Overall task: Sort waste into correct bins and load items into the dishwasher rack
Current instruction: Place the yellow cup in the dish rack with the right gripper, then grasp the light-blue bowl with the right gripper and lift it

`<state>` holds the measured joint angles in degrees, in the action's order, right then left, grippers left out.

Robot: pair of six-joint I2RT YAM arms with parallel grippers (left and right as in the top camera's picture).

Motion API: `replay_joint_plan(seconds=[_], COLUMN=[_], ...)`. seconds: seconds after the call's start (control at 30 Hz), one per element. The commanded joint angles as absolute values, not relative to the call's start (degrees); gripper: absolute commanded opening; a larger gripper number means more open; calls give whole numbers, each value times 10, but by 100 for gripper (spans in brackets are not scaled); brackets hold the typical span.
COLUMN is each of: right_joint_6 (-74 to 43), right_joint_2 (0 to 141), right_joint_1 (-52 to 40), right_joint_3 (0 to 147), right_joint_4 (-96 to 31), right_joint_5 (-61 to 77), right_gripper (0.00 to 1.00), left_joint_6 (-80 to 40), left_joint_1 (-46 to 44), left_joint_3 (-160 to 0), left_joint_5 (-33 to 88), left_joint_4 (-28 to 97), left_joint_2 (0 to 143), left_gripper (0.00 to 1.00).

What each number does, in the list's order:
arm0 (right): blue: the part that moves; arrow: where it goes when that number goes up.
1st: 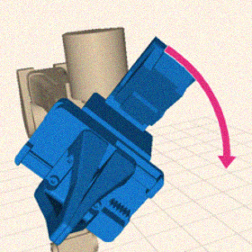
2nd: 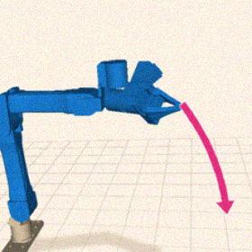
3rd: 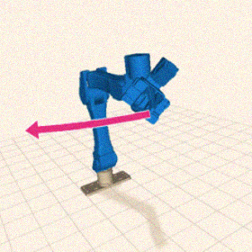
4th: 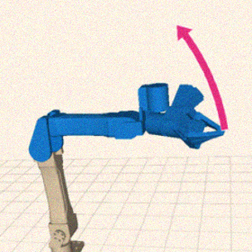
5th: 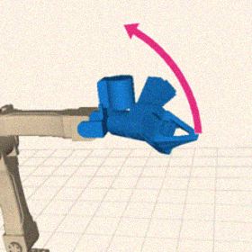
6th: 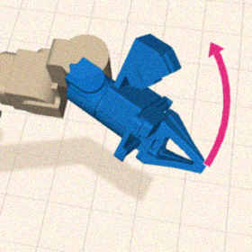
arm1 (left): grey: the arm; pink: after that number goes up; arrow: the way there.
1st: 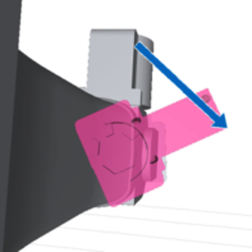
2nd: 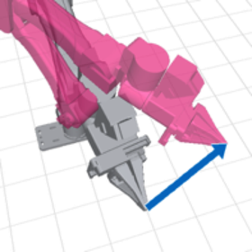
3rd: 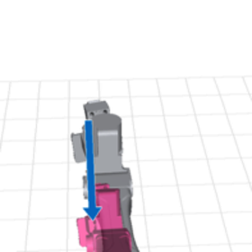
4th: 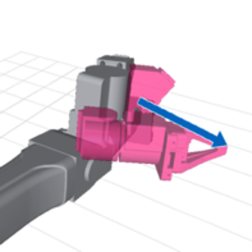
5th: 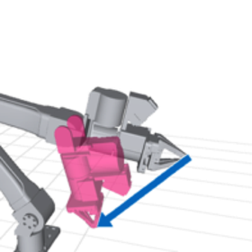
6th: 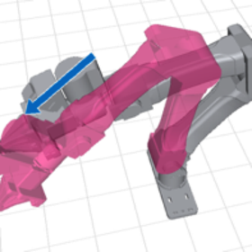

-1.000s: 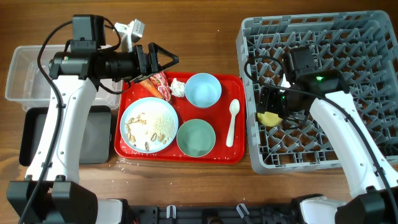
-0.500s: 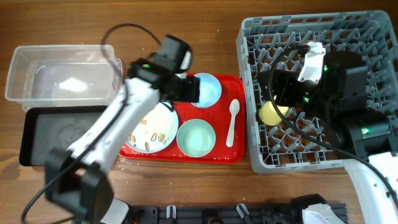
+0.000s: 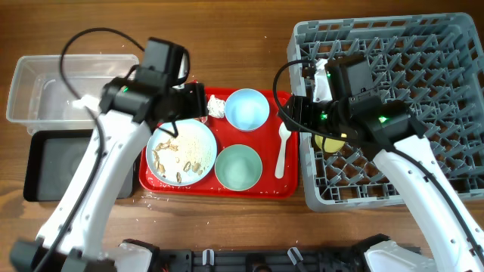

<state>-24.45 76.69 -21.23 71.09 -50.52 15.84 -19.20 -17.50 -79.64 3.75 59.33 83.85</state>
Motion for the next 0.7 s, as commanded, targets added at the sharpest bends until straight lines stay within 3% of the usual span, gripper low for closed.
replay_joint_plan(seconds=[0.0,0.2,0.37,0.4,0.43,0.5,0.67], right_joint_6=[-259,-270,-323,-334,-335,-368,-422], right_joint_2=[759,812,937,963,988,1052,1104], right_joint_1=[-213,-251,-291,-291,-291,-291,-288], right_joint_3=[717,717,717,717,717,717,717], right_joint_4=[-501,-475,-394,-380,-363,-291,-267], right_joint_5=[132,148,53,56,57,57,41], right_gripper=[64,63,60,57,56,48,44], left_joint_6=[-169,-187,-187,-187,-184,-184,-185], left_joint_1=[-189,-147,-70,-55,-44,-27,-27], left_joint_3=[-795,-804,-812,-812,-811,-811,-811], left_joint_5=[61,29,29,29,29,29,29], left_joint_4=[612,622,627,631,632,636,642], left_joint_2=[817,784,698,682,671,657,658], left_gripper=[69,66,73,81,100,100,100])
